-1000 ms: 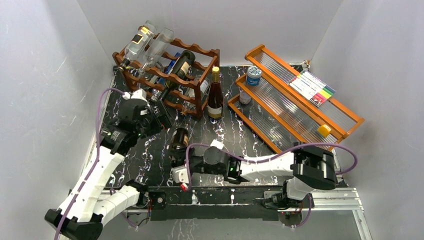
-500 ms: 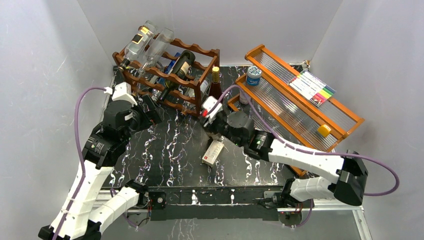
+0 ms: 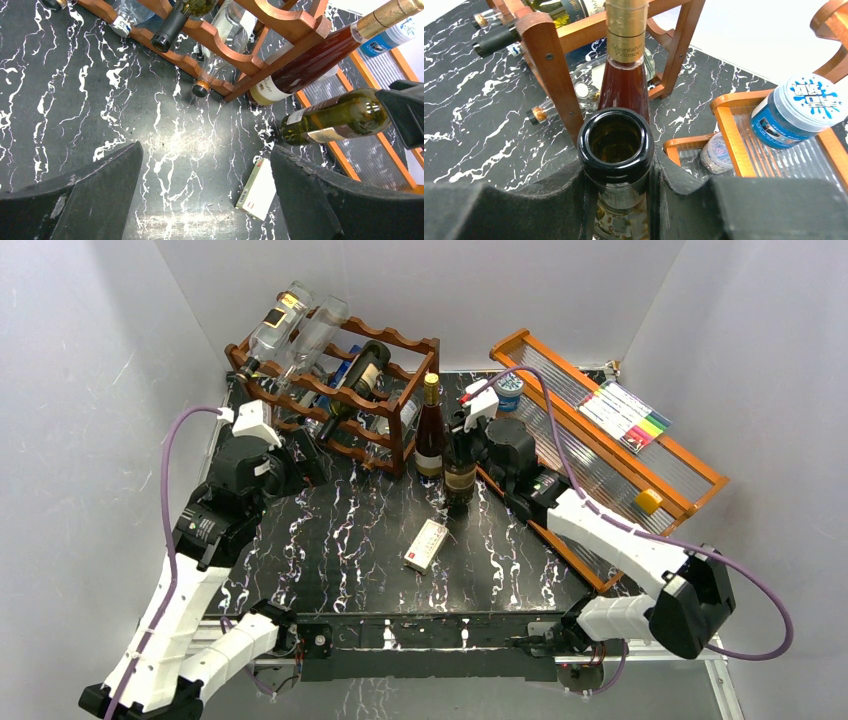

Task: Take the wine bottle off the wine rack

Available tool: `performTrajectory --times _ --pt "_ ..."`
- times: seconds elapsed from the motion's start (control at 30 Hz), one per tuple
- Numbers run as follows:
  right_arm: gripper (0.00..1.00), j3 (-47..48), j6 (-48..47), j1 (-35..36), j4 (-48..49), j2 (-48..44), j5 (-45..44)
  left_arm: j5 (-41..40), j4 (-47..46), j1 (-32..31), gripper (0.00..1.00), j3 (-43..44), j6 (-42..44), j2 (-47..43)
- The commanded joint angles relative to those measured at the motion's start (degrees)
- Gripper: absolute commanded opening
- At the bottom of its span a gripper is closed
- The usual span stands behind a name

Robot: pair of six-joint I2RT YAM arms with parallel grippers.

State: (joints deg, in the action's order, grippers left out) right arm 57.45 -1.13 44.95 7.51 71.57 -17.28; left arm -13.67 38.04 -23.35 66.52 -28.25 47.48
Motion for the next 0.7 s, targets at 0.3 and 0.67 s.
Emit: performTrajectory --times 0.3,0.67 --pt "0.0 -1.39 3.41 -3.54 19.72 4.27 4.98 -0.16 -0.69 0.23 0.98 1.01 3.65 -0.46" --pt "0.51 -3.89 0.45 -3.48 17.9 3.31 7.55 -0.31 -0.59 0.18 0.98 1.73 4.94 1.21"
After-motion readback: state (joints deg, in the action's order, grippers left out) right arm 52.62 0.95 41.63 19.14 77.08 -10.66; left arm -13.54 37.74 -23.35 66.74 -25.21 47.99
